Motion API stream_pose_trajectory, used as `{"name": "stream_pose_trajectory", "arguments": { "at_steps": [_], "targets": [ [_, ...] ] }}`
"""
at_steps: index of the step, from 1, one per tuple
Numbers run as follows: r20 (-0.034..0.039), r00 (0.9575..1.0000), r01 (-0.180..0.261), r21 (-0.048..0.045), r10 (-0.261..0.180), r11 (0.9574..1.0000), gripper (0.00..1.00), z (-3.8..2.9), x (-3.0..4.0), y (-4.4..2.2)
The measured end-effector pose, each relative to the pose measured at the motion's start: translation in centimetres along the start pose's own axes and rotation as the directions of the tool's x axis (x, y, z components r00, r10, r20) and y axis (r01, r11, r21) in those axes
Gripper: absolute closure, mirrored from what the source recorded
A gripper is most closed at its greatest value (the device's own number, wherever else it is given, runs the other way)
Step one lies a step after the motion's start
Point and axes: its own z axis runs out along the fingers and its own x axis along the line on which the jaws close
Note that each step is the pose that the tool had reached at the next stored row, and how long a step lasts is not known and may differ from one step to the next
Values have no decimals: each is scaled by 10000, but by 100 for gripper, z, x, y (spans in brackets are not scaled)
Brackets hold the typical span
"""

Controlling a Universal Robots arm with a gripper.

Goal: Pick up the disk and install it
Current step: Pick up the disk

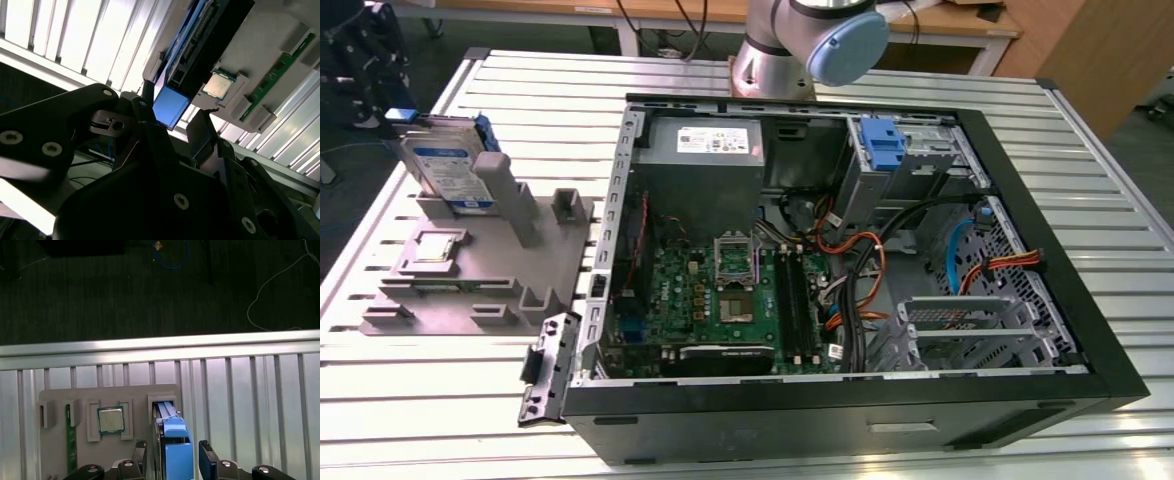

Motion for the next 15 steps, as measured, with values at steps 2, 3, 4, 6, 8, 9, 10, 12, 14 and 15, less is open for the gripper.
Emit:
{"name": "stream_pose_trajectory", "arguments": {
  "at_steps": [2,3,4,6,8,9,10,12,14,15],
  "targets": [
    [-1,10000,0,-2,0,10000,47,35,2,0],
    [-1,10000,-1,-3,1,10000,47,54,3,0],
    [0,10000,-1,-3,1,10000,47,70,4,0],
    [2,10000,63,-7,-63,10000,47,91,5,-1],
    [0,9993,371,-26,-371,9993,47,100,5,0],
    [-1,9986,525,-34,-525,9986,47,105,5,-1],
    [-2,9984,570,-36,-570,9984,47,108,6,-1],
    [-1,9984,572,-36,-573,9984,47,115,6,-1],
    [-1,9984,573,-36,-573,9984,47,123,6,-3],
    [0,9984,573,-35,-573,9984,47,129,7,-4]
  ]
}}
